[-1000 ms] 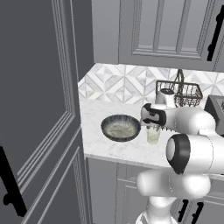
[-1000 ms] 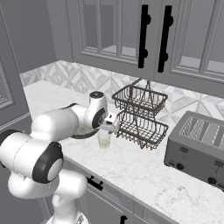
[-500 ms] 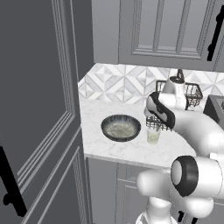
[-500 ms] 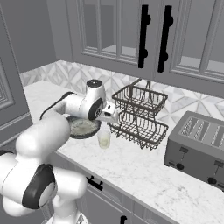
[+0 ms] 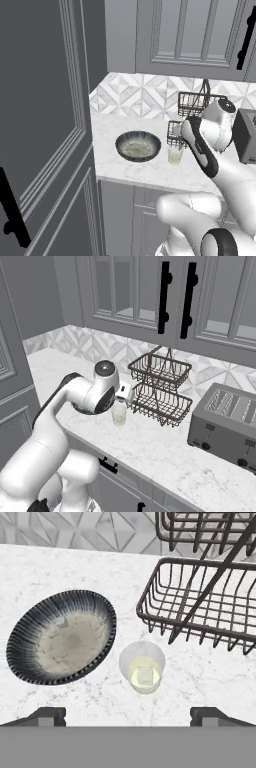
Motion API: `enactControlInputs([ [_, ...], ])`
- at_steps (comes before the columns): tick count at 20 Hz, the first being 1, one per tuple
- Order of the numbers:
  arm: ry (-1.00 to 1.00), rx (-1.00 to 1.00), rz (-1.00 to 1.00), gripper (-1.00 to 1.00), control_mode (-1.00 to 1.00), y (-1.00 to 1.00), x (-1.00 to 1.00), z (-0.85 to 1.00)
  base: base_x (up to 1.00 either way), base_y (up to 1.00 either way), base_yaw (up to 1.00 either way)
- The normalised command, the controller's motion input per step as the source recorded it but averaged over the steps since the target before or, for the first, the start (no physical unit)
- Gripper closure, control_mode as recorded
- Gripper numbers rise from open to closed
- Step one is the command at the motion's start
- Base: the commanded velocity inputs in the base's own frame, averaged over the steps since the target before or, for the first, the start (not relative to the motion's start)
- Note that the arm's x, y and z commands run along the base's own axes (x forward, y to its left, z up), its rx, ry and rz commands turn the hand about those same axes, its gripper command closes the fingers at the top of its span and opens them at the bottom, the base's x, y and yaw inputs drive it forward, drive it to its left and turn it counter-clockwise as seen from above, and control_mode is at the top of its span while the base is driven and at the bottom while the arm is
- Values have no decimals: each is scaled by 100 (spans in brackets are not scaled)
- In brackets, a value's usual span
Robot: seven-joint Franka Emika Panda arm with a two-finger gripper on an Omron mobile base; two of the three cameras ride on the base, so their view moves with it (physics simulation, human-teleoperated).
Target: Grab a lemon wedge from the fridge and one ice cube from the ice bowl, and put them in the glass of lemonade.
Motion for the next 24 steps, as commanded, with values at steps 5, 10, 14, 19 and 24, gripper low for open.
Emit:
enactControlInputs([
  [5,-11,2,1,-100,-100,3,-36,12,0,0,0],
  [10,21,-4,7,-100,-100,73,-58,63,0,0,0],
  [14,29,-9,6,-100,-100,59,-89,100,0,0,0],
  [19,9,-1,2,-100,-100,11,-100,59,0,0,0],
  [24,-3,3,0,-100,-100,0,-62,3,0,0,0],
])
